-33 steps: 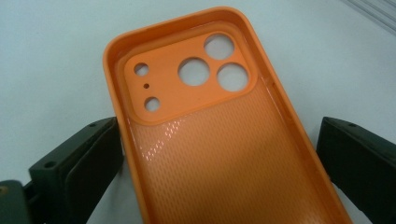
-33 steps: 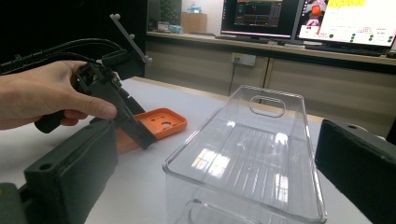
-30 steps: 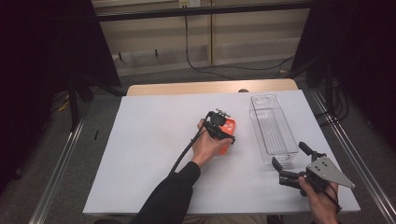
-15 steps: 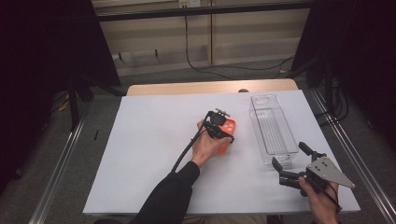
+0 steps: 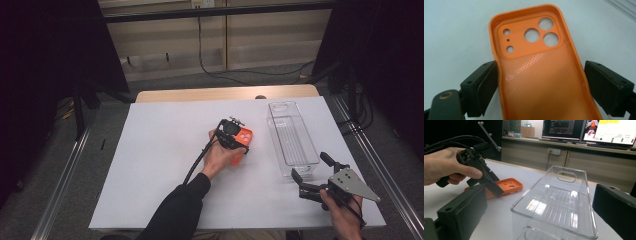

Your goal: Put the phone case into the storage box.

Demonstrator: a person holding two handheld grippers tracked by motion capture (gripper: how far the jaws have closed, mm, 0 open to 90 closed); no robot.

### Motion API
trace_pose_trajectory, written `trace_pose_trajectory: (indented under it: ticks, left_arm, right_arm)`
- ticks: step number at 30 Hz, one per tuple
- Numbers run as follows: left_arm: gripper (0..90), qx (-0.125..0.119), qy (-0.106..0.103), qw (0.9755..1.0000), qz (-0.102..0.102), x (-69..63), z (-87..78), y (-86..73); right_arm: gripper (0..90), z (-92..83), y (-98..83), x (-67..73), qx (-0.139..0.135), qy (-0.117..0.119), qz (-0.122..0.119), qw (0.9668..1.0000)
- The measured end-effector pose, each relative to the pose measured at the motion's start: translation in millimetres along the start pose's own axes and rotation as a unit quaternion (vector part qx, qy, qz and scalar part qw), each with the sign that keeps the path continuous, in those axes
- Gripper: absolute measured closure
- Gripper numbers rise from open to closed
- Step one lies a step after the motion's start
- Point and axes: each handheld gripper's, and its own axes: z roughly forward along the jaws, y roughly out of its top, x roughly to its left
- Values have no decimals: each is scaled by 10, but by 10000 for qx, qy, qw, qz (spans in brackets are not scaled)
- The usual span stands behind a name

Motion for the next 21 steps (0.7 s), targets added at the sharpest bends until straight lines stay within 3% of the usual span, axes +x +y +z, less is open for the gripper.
trace_pose_trajectory:
  ticks: [15,21]
  left_arm:
    - [137,-305,46,9993,219,-19,-130,-14]
    - [137,-433,2,9989,197,31,-211,-41]
  right_arm:
    - [0,2,-2,-2,3,13,0,10000]
    - [0,8,-3,0,1,19,-7,10000]
